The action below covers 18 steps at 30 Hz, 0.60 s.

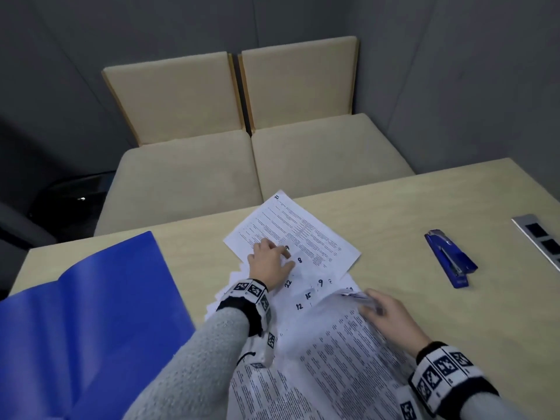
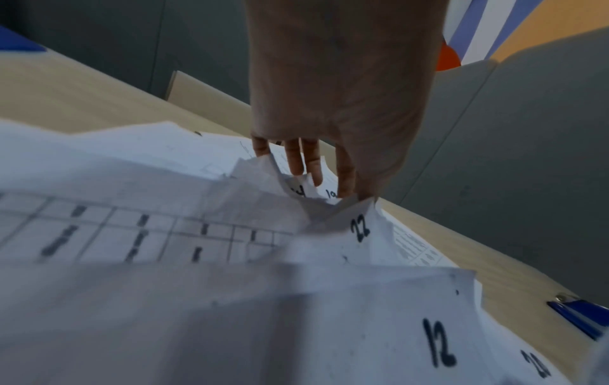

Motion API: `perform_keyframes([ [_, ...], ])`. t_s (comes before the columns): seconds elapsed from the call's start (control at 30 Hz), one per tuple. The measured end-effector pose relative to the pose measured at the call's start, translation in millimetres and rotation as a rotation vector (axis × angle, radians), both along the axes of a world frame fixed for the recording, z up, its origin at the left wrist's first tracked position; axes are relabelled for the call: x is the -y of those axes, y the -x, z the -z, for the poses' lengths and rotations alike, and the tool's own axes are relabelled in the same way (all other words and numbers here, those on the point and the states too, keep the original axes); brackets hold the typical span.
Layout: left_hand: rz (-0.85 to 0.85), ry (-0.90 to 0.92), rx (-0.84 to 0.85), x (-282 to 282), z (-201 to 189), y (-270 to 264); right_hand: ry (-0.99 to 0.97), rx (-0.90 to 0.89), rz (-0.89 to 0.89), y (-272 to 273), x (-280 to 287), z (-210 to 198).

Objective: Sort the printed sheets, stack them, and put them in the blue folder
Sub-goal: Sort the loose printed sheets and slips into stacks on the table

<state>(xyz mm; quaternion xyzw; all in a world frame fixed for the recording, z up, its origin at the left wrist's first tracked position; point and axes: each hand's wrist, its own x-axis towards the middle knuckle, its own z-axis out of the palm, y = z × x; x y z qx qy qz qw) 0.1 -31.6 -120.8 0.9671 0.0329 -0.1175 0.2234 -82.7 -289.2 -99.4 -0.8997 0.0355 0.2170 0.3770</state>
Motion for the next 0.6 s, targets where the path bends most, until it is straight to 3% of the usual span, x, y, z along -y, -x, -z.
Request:
perform_keyframes([
  [0.07, 0.016, -0.009, 0.032, 3, -1, 2, -0.023, -0.007, -0.063, -1, -7, -1],
  [0.13, 0.061, 0.001, 0.167, 3, -4, 4, -0.038, 0.001, -0.123, -3, -11, -1],
  [0.23, 0.293, -0.078, 0.419, 7, -14, 16, -0.013, 0.08, -0.194, -4, -15, 1],
  [0.3, 0.37, -0.039, 0.474, 10, -29, 26, 0.01, 0.115, -0.217, -4, -15, 1],
  [0.43, 0.327, 0.077, 0.466, 8, -61, 30, 0.009, 0.118, -0.224, -1, -16, 3],
  [0.6, 0.351, -0.011, 0.843, -10, -121, 25, -0.02, 0.124, -0.195, 4, -12, -2],
])
